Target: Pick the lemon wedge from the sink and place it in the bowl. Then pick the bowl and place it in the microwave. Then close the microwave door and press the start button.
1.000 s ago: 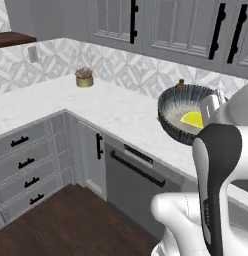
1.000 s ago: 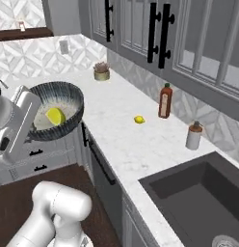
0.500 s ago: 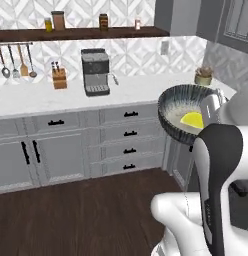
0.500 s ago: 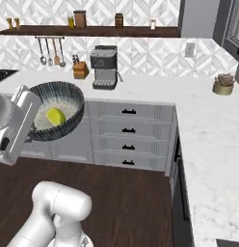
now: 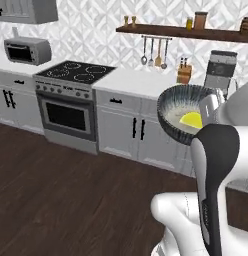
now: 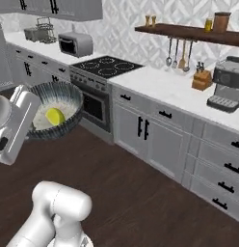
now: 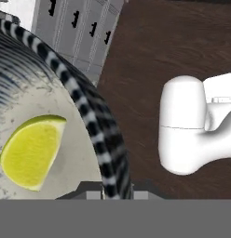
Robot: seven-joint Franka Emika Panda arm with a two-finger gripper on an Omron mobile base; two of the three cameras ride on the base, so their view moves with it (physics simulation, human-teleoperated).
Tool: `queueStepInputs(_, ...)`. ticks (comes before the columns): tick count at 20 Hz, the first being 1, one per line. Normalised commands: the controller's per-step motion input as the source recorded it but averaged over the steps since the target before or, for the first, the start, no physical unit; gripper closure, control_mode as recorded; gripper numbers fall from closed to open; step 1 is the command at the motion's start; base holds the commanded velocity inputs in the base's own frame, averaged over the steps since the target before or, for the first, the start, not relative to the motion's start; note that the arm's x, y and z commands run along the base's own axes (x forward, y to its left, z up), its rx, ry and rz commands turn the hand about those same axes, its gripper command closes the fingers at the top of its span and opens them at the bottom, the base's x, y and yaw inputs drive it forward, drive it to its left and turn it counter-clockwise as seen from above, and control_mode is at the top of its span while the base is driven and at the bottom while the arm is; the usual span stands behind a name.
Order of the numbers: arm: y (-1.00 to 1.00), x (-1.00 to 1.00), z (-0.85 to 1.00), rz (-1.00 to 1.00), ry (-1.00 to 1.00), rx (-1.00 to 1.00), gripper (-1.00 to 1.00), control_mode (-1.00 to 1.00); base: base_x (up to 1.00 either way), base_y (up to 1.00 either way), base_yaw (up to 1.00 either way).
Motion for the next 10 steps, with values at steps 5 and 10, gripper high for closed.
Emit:
queueStepInputs(5,0.0,0.0,0.0,0.0,0.0,0.0,1.0,1.0,0.0,0.0,1.0)
queueStepInputs(10,0.0,0.0,0.0,0.0,0.0,0.0,1.0,1.0,0.22,-0.09,0.96)
